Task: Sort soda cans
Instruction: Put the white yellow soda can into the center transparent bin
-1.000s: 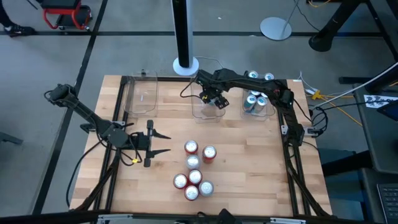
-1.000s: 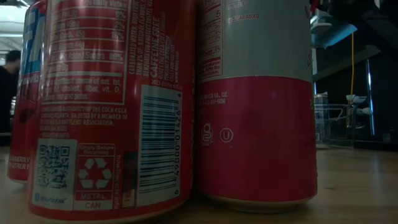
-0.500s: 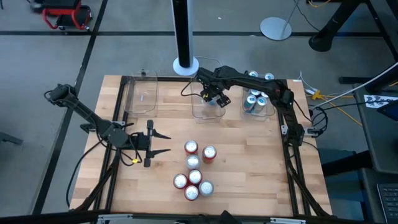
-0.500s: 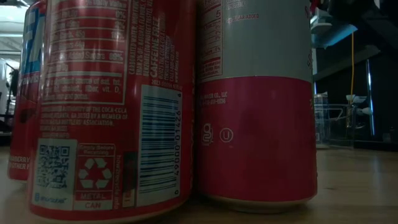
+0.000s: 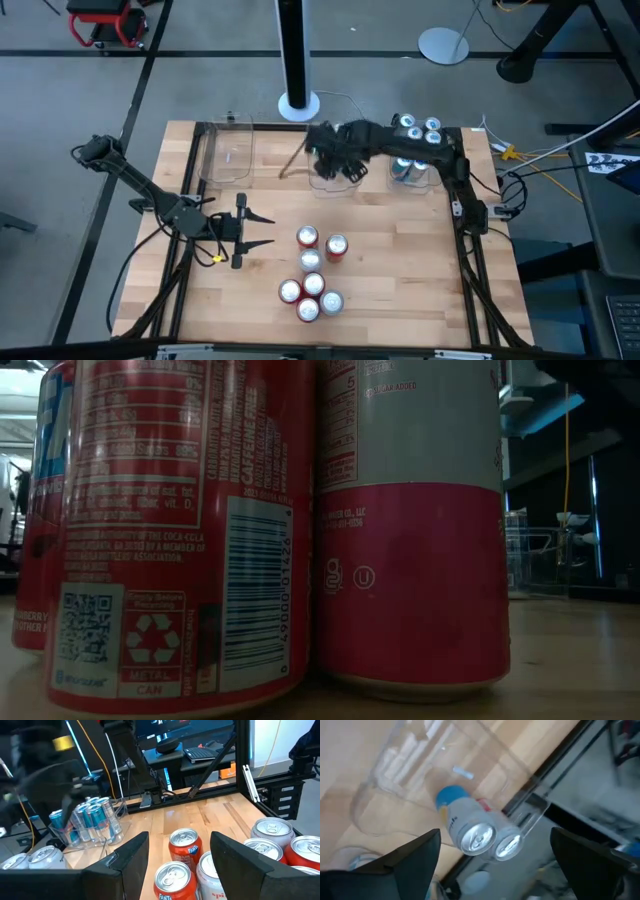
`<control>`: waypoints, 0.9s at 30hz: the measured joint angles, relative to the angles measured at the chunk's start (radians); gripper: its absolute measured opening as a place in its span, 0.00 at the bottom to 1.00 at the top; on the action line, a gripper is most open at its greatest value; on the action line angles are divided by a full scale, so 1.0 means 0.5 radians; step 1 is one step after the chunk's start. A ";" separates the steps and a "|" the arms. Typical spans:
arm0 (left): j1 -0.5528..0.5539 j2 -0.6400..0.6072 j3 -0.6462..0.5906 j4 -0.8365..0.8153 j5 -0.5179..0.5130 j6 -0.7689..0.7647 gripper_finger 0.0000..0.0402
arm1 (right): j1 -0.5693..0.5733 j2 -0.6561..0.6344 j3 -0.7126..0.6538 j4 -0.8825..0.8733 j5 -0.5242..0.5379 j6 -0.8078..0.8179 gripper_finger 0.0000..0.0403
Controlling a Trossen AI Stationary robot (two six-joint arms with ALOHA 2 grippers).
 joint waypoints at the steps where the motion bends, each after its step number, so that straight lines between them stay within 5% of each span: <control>1: 0.000 0.000 0.000 0.001 0.000 0.000 0.50 | 0.054 -0.014 0.000 -0.001 0.045 0.000 0.93; 11: 0.000 0.001 0.000 -0.007 0.000 -0.088 0.50 | 0.617 -0.368 -0.404 -0.021 0.587 0.298 0.93; 20: 0.001 0.001 0.000 -0.001 0.000 -0.182 0.50 | 1.202 -0.975 -1.608 0.136 1.196 1.302 0.93; 27: 0.002 0.002 0.002 0.009 0.000 -0.176 0.50 | 1.659 -1.215 -2.577 0.802 1.531 2.009 0.93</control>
